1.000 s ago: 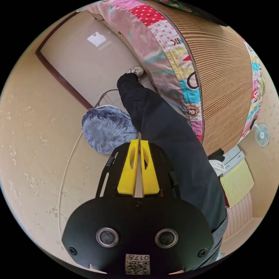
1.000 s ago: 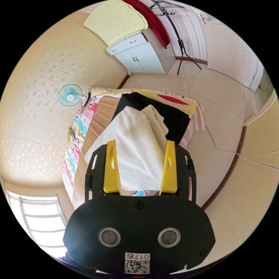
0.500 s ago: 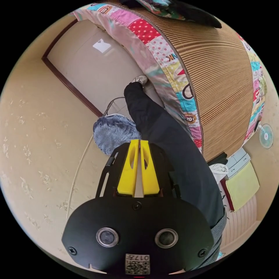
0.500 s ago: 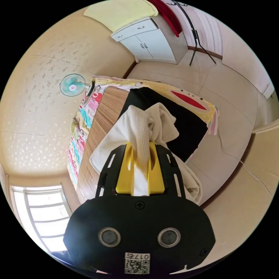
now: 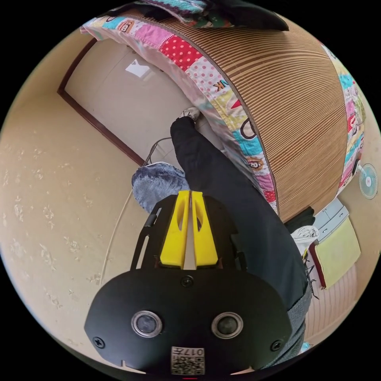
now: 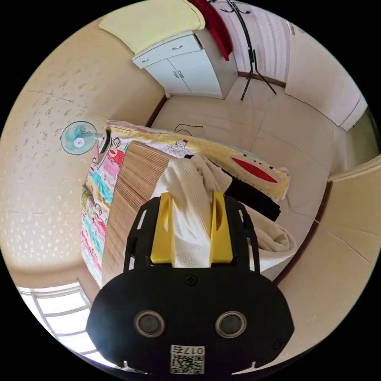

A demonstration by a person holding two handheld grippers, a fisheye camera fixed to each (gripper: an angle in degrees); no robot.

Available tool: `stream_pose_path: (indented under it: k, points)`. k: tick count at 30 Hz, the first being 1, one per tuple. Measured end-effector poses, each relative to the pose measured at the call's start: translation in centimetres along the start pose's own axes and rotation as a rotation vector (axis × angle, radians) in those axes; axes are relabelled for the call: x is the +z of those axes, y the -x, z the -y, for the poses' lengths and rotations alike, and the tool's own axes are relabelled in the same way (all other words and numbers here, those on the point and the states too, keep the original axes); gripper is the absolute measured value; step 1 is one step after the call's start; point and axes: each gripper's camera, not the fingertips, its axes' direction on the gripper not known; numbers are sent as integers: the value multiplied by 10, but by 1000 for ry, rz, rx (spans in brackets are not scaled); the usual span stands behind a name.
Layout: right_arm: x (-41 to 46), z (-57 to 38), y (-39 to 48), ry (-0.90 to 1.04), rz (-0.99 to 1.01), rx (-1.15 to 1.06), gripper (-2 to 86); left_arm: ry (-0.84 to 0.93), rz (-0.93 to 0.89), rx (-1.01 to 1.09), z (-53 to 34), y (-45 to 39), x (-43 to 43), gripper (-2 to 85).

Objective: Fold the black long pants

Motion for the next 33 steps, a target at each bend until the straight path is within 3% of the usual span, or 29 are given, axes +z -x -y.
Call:
stream_pose_path:
  k: [4, 6, 11, 15, 18, 20, 23, 25, 27, 29, 31, 33]
  points:
    - [-35, -79, 27, -413, -284, -44, 102, 19, 3, 18, -14, 3, 2, -10]
    - [-41, -109, 24, -470, -250, -52, 96, 36, 3, -8, -26, 14, 6, -10]
    - [9, -130, 12, -430, -117, -150, 65, 91, -29, -98, -47, 42, 10, -10]
    - [131, -35, 5, 121, -150, -100, 28, 90, 2, -118, -45, 41, -16, -10]
    - [149, 17, 21, 359, -265, -96, 13, 43, -10, -46, -36, 15, -40, -10]
    - [138, 29, 36, 317, -333, -89, 8, 38, 6, 11, -31, -5, -49, -10]
    - [110, -7, 75, 83, -409, -226, 5, 63, 68, 89, -25, -31, -56, -9]
    - [104, -79, 93, -63, -317, -336, 4, 71, 98, 112, -23, -37, -60, -8]
    - [124, -146, 93, -64, -181, -396, 4, 92, 97, 123, -20, -36, -61, -7]
    - [179, -208, 83, 143, -67, -378, 3, 120, 87, 117, -18, -30, -62, -6]
    - [286, -292, 60, 689, 29, -273, 3, 148, 96, 119, -15, -25, -64, -5]
    - [316, -341, 45, 791, 118, -179, 2, 160, 156, 164, -10, -25, -75, -3]
